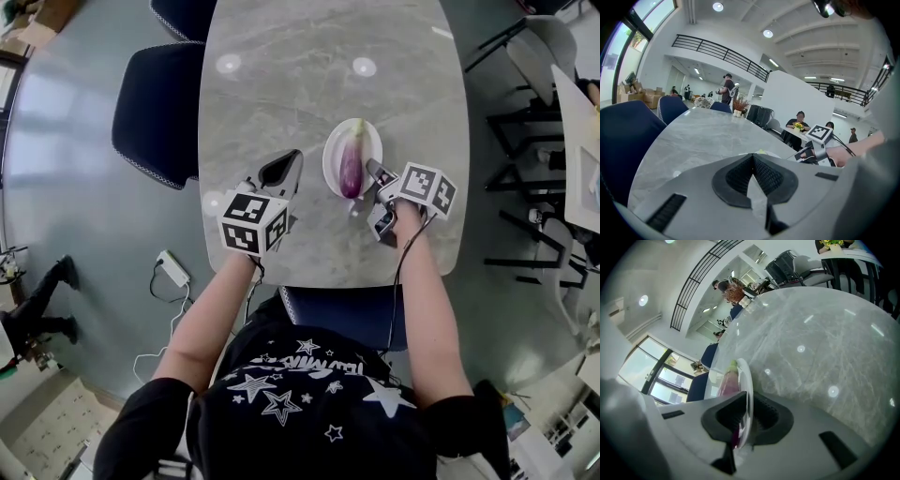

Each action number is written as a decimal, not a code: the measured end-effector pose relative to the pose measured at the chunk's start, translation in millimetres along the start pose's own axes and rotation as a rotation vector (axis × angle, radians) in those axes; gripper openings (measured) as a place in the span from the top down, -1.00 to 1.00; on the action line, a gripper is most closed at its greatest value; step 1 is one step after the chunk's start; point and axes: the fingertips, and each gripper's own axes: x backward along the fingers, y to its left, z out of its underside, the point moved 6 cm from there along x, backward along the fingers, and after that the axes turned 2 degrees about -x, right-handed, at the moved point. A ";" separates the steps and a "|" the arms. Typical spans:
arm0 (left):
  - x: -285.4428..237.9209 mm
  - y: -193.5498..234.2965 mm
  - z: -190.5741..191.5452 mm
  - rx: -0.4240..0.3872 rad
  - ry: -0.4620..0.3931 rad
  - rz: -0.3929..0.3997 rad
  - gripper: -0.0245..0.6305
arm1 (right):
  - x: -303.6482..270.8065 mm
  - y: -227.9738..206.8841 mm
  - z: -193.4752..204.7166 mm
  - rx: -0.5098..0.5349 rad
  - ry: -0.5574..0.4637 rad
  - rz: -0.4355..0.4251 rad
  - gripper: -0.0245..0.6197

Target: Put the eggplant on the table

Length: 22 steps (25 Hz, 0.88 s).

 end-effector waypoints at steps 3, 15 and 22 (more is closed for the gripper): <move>-0.3 -0.4 -0.6 -0.002 0.002 0.003 0.90 | -1.5 -2.9 1.2 0.006 0.011 0.029 0.85; -1.3 -1.6 0.2 -0.004 0.008 0.011 0.90 | 5.0 -7.2 -1.9 0.087 -0.038 0.130 0.74; 5.7 -3.2 -1.3 -0.003 -0.002 0.007 0.90 | 15.8 -3.5 -3.6 0.137 -0.095 0.161 0.74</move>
